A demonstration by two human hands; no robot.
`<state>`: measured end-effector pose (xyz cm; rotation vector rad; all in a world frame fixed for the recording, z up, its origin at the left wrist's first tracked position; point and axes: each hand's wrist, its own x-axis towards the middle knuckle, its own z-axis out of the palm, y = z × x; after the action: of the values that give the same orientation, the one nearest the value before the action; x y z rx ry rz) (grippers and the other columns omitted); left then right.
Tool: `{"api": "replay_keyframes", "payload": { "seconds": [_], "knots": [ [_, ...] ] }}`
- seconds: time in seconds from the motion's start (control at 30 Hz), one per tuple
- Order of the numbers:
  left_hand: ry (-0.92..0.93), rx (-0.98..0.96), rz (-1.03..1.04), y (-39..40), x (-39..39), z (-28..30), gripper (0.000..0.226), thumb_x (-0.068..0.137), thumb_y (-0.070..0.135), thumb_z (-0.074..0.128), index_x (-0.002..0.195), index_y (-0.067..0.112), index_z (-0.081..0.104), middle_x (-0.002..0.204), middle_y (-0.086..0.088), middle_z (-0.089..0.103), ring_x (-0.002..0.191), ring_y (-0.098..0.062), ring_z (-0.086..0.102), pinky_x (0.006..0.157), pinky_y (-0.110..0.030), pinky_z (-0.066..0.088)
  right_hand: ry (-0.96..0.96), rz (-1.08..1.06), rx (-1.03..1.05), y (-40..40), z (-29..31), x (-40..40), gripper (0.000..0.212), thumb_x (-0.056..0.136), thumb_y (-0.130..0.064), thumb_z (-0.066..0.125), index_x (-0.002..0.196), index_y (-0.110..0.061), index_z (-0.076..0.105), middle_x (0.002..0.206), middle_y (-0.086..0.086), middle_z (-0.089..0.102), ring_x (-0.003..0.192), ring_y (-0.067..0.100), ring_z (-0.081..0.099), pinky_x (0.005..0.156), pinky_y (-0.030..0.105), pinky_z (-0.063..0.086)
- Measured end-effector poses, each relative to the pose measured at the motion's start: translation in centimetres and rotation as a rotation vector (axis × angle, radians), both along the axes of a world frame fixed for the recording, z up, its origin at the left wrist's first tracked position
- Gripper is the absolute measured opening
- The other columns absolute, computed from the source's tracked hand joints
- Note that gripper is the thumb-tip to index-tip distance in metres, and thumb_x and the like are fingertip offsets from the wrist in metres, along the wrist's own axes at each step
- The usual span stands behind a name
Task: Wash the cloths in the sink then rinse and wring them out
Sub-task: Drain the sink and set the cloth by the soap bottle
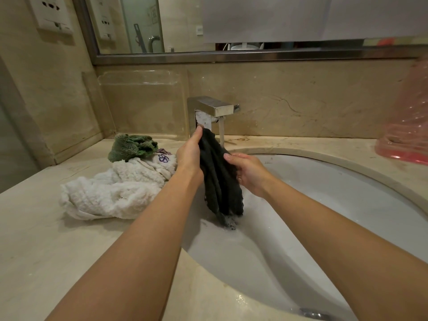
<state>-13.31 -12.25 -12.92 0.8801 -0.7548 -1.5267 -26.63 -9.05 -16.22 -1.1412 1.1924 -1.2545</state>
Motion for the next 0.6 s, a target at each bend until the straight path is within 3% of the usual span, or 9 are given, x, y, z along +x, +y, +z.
{"api": "replay_keyframes", "payload": {
  "seconds": [0.1,0.23,0.33,0.43,0.5,0.6],
  "knots": [
    [0.0,-0.02,-0.052,0.5,0.0,0.2,0.036,0.088,0.036,0.064,0.11,0.008,0.069,0.101,-0.01,0.067,0.086,-0.022,0.064,0.07,-0.032,0.051,0.013,0.087,0.026,0.7,0.5,-0.1,0.051,0.079,-0.042,0.068,0.117,-0.009,0.064,0.115,0.01,0.067,0.112,0.025,0.061,0.101,0.039,0.048],
    [0.014,-0.062,-0.164,1.5,-0.2,0.8,0.029,0.093,0.036,0.052,0.092,0.011,0.067,0.087,-0.007,0.06,0.08,-0.019,0.056,0.071,-0.03,0.047,0.055,0.221,0.124,1.5,1.0,-0.1,0.059,0.07,-0.054,0.065,0.113,-0.013,0.063,0.105,0.01,0.07,0.104,0.027,0.065,0.096,0.04,0.05],
    [0.019,-0.067,-0.139,1.9,-0.3,1.1,0.027,0.094,0.033,0.05,0.093,0.011,0.065,0.092,-0.007,0.058,0.083,-0.019,0.056,0.074,-0.031,0.048,0.042,0.238,0.162,1.4,1.2,-0.1,0.054,0.072,-0.05,0.066,0.11,-0.012,0.063,0.102,0.01,0.07,0.101,0.027,0.065,0.091,0.039,0.052],
    [-0.027,-0.034,-0.13,1.9,-0.6,1.1,0.028,0.096,0.034,0.049,0.102,0.009,0.062,0.095,-0.007,0.059,0.086,-0.02,0.059,0.075,-0.032,0.048,0.048,0.148,0.141,1.0,1.0,-0.2,0.039,0.086,-0.035,0.066,0.113,-0.006,0.064,0.107,0.015,0.069,0.097,0.027,0.066,0.081,0.034,0.053],
    [-0.117,0.07,-0.236,1.8,-0.7,0.8,0.047,0.097,0.045,0.046,0.118,0.004,0.059,0.101,-0.012,0.063,0.091,-0.024,0.062,0.077,-0.036,0.05,0.01,0.09,0.138,0.7,0.8,-0.5,0.039,0.089,-0.033,0.064,0.115,-0.005,0.065,0.109,0.017,0.069,0.097,0.028,0.067,0.079,0.034,0.053],
    [-0.371,0.22,-0.465,1.9,-0.6,0.2,0.065,0.095,0.062,0.036,0.116,0.005,0.059,0.111,-0.016,0.065,0.101,-0.03,0.062,0.079,-0.041,0.049,-0.066,0.001,0.158,0.8,0.5,-1.0,0.037,0.089,-0.034,0.065,0.112,-0.006,0.066,0.106,0.015,0.07,0.098,0.028,0.066,0.082,0.037,0.052]
  ]
}}
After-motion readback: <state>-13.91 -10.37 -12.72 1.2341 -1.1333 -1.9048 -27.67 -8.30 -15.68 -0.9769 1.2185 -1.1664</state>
